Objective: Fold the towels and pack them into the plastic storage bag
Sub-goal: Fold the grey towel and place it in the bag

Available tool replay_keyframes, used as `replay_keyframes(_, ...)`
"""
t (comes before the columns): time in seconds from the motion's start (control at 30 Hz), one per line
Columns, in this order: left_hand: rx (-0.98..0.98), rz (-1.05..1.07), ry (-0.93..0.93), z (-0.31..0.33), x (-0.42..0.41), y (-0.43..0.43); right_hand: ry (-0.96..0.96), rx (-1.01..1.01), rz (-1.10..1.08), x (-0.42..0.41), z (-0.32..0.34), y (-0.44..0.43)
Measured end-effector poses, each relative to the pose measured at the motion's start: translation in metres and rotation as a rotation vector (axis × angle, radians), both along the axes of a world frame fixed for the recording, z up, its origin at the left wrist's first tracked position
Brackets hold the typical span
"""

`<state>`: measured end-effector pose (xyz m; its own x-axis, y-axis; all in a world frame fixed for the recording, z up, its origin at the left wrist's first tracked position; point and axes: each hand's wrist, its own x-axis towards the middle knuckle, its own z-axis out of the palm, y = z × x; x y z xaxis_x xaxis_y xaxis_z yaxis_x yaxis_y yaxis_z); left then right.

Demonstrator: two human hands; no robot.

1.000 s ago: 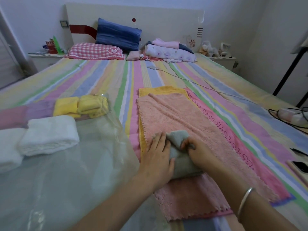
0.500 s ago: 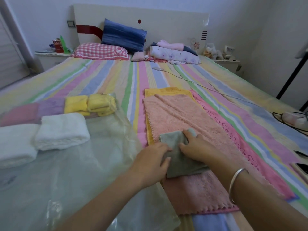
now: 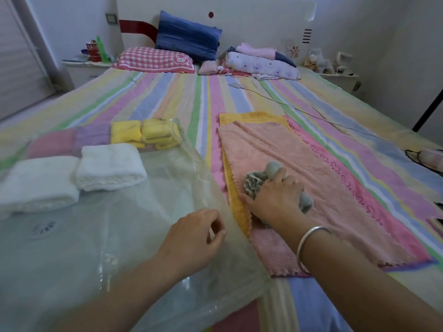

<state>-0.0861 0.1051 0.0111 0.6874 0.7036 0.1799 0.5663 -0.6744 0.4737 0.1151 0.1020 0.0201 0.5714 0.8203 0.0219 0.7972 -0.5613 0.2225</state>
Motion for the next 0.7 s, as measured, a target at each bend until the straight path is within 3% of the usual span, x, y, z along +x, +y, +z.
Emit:
replay_keyframes(0.13,-0.038,-0.051,0.254,-0.011,-0.014,-0.017,0.016,0.007,-0.06,0.008,-0.012,0.002)
replay_keyframes(0.3,-0.035,-0.092,0.385,-0.021,-0.017,-0.03,0.069,0.053,-0.079,0.011,-0.017,-0.007)
replay_keyframes(0.57,0.154,-0.195,0.467,-0.029,-0.032,-0.046,0.235,0.207,-0.001,0.03,-0.029,-0.029)
replay_keyframes(0.7,0.082,-0.231,0.412,-0.027,-0.038,-0.04,0.241,0.202,0.005,0.022,-0.035,-0.037)
